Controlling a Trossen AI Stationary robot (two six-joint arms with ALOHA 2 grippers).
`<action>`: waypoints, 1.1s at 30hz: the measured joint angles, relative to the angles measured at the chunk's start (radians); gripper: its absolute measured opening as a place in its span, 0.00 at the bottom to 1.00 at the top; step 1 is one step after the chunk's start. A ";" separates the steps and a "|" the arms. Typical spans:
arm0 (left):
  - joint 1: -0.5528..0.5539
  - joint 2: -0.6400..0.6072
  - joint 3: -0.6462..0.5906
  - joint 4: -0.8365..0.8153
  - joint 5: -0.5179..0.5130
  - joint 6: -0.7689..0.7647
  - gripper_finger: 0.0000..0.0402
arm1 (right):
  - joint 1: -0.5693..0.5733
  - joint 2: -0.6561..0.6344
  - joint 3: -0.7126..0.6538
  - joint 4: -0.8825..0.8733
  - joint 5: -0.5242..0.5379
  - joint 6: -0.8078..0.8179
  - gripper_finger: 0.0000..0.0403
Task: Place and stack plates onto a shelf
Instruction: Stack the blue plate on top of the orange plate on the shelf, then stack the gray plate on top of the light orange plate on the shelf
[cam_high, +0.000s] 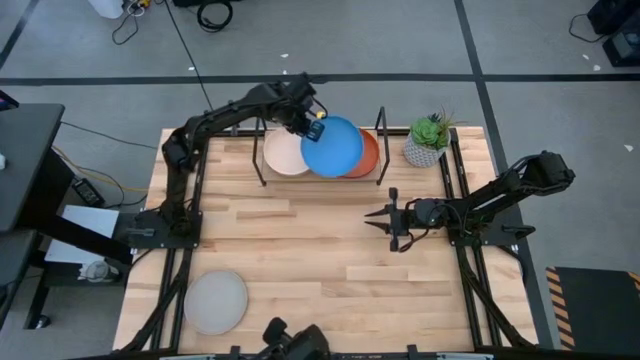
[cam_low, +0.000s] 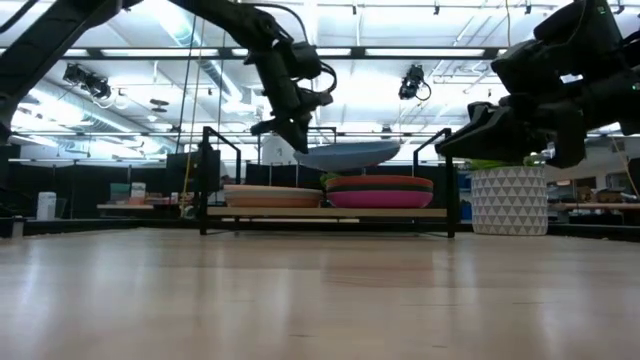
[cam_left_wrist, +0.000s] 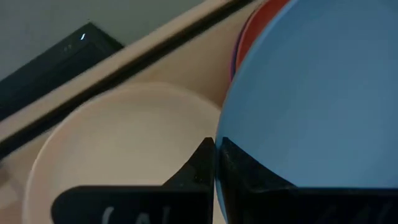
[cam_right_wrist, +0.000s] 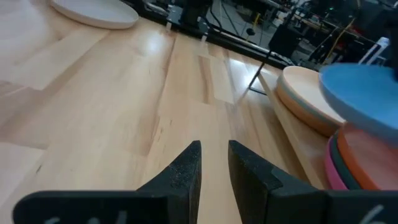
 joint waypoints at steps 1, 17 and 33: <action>-0.001 0.007 0.000 0.025 0.001 0.000 0.03 | 0.001 0.000 0.000 0.002 -0.006 -0.003 0.21; -0.040 0.056 0.000 0.262 -0.109 0.080 0.04 | 0.002 0.000 0.000 0.021 -0.031 -0.083 0.21; -0.047 0.080 0.000 0.243 -0.055 0.149 0.23 | 0.002 0.000 0.000 -0.003 -0.030 -0.063 0.21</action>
